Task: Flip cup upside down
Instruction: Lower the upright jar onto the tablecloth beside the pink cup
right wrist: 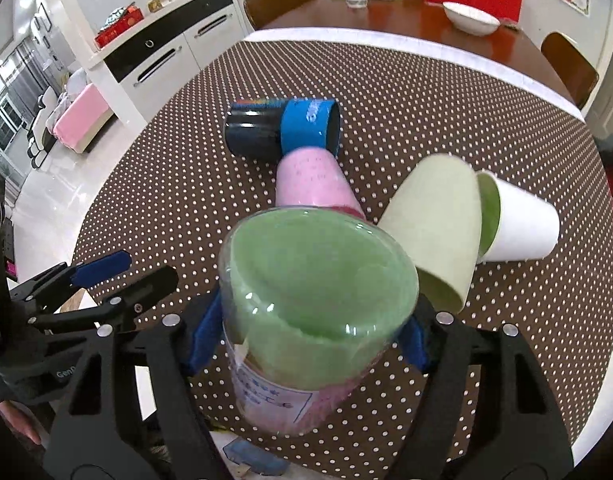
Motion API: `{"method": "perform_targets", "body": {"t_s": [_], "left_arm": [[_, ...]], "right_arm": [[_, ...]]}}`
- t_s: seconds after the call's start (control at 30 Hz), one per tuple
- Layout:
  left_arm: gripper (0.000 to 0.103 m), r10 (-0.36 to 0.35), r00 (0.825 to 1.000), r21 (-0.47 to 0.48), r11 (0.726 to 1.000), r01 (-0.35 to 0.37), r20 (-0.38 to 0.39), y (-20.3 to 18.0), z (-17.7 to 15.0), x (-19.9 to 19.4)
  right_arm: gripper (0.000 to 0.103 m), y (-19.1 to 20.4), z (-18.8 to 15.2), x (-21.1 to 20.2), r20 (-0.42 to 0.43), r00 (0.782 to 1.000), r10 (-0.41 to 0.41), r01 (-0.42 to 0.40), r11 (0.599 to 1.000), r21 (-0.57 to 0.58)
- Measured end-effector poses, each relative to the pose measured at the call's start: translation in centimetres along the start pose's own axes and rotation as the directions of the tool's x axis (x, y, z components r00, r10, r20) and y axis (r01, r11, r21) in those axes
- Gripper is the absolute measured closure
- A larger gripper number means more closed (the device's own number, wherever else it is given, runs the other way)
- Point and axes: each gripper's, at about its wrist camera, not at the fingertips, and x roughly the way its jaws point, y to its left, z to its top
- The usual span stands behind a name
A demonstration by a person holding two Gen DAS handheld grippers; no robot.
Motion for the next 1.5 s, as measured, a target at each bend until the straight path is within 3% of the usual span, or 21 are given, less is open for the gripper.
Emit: {"method": "perform_targets", "body": {"t_s": [0.3, 0.57, 0.8, 0.93, 1.5], "left_arm": [[0.032, 0.0, 0.999, -0.01, 1.0, 0.0, 0.032, 0.1, 0.8, -0.6], [0.032, 0.026, 0.998, -0.019, 0.999, -0.025, 0.052, 0.7, 1.4, -0.4], [0.032, 0.042, 0.998, -0.015, 0.999, -0.042, 0.051, 0.9, 1.4, -0.3], [0.032, 0.05, 0.998, -0.005, 0.999, -0.05, 0.048, 0.9, 1.2, -0.2], [0.032, 0.061, 0.992, 0.022, 0.998, -0.064, 0.108, -0.3, 0.0, -3.0]], "right_arm": [[0.033, 0.1, -0.4, -2.2, 0.07, 0.997, -0.044, 0.047, 0.998, -0.047], [0.033, 1.8, 0.9, -1.3, 0.09, 0.992, -0.092, 0.099, 0.993, -0.071], [0.032, 1.8, 0.7, -0.2, 0.084, 0.994, -0.076, 0.081, 0.995, -0.052], [0.021, 1.7, 0.7, -0.4, 0.102, 0.994, -0.047, 0.05, 0.998, -0.034], [0.02, 1.3, -0.7, -2.6, 0.142, 0.99, 0.009, -0.011, 1.0, 0.013]]}}
